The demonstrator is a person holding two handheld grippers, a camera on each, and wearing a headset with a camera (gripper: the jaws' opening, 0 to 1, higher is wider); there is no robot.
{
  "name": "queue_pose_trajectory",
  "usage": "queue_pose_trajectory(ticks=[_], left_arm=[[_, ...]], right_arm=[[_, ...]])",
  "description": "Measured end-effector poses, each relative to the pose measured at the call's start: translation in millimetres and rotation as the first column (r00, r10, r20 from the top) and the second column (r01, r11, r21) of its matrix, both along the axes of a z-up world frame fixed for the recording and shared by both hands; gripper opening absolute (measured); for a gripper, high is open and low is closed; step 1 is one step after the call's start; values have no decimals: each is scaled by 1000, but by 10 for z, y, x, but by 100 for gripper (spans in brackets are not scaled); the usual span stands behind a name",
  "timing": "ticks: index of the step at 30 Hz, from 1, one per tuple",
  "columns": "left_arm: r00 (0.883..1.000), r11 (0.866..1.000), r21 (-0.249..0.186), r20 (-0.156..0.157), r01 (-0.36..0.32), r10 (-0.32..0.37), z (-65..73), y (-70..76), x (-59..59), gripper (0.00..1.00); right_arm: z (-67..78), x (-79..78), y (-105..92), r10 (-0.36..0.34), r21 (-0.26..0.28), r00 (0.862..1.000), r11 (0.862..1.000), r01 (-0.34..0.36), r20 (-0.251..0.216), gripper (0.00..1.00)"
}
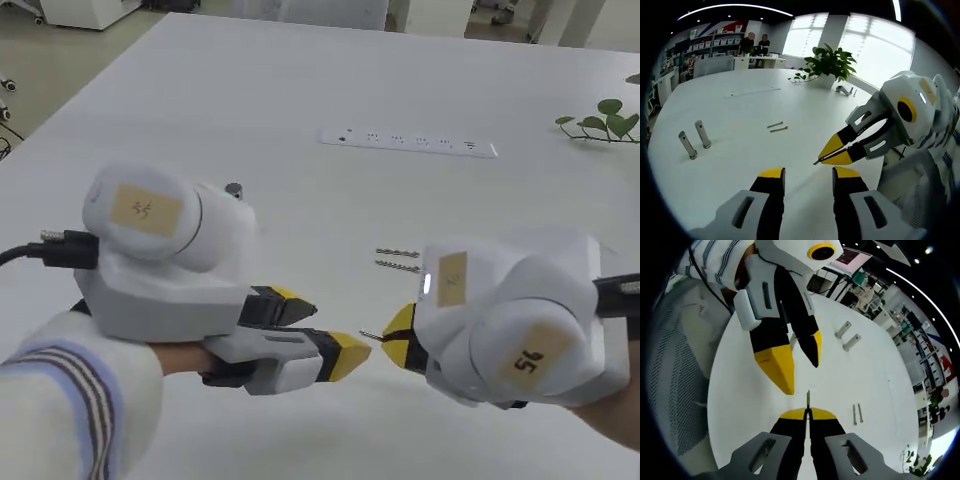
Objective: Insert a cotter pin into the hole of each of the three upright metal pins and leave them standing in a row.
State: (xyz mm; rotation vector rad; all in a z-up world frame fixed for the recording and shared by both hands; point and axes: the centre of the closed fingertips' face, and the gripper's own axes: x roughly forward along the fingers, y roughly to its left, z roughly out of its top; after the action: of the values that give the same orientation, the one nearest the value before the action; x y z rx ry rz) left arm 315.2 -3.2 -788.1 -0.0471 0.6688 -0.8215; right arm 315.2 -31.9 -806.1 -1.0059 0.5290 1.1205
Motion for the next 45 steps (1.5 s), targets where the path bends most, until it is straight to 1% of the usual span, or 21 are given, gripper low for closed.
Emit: queue_pose_trajectory(ticks=[1, 3, 4, 7, 9, 11, 13, 17, 18, 19, 21, 22, 25, 26, 28, 29, 31, 34, 38, 43, 45], left_arm=[[1000, 1000, -1, -4, -2, 2, -8, -6, 6, 36], [999, 1000, -5, -16, -28, 28, -24, 2, 37, 36], [999, 999, -14, -19, -40, 40, -22, 1, 54, 35], [998, 997, -47, -36, -54, 53, -1, -21, 70, 26], [998, 997, -56, -43, -57, 55, 6, -32, 72, 23], [998, 996, -63, -44, -58, 55, 11, -43, 75, 23], [997, 996, -67, -51, -53, 50, 7, -60, 72, 22], [994, 994, -93, -96, -62, 53, -14, -94, 47, 20], [993, 993, -99, -110, -64, 53, -20, -103, 39, 19], [990, 991, -113, -131, -69, 54, -25, -119, 29, 18], [986, 990, -124, -157, -69, 49, -37, -141, 10, 16], [985, 989, -126, -165, -75, 53, -42, -143, 8, 16], [983, 987, -134, -169, -88, 64, -38, -153, 9, 14], [981, 985, -143, -181, -94, 67, -35, -160, 7, 13], [972, 977, -175, -219, -120, 80, -23, -180, 10, 8], [971, 975, -186, -226, -123, 80, -18, -185, 12, 6], [970, 972, -193, -229, -131, 85, -12, -190, 18, 4], [966, 971, -197, -244, -132, 82, -18, -205, 3, 4], [965, 971, -199, -250, -130, 78, -23, -222, -8, 4], [965, 966, -222, -250, -136, 79, 5, -254, -2, 1], [960, 963, -230, -269, -141, 77, 9, -268, -18, 1]], right_arm=[[3, 2, -2, -2, 1, 1000, 1000, 2, 1, 2], [5, 2, -10, -4, 1, 1000, 1000, 4, 1, 2], [6, 1, -14, -5, 0, 1000, 1000, 5, 1, 2], [7, 1, -24, -11, 3, 1000, 1000, 11, 0, 2], [5, -2, -28, -11, 1, 1000, 1000, 11, 0, 2], [7, -4, -29, -11, 1, 1000, 1000, 11, 1, 2], [10, -7, -28, -12, 3, 1000, 1000, 12, 0, 2], [26, -9, -16, -13, 8, 1000, 1000, 13, 4, 2], [30, -12, -10, -12, 9, 1000, 1000, 12, 5, 2], [32, -13, -8, -12, 9, 1000, 1000, 12, 6, 2], [40, -19, 2, -9, 10, 1000, 1000, 9, 8, 2], [47, -23, 8, -9, 12, 1000, 1000, 9, 8, 2], [60, -31, 18, -5, 11, 1000, 1000, 4, 11, 2], [65, -32, 20, -3, 11, 1000, 1000, 3, 12, 2], [75, -34, 26, -4, 14, 1000, 1000, 4, 13, 2], [81, -35, 30, -4, 16, 1000, 1000, 4, 13, 2], [88, -38, 32, -4, 17, 1000, 1000, 4, 15, 2], [94, -39, 30, -4, 18, 1000, 1000, 4, 17, 2], [103, -32, 29, -8, 21, 1000, 1000, 7, 19, 2], [112, -37, 19, -5, 19, 1000, 1000, 5, 26, 2], [113, -42, 13, -8, 23, 1000, 1000, 8, 27, 2]])
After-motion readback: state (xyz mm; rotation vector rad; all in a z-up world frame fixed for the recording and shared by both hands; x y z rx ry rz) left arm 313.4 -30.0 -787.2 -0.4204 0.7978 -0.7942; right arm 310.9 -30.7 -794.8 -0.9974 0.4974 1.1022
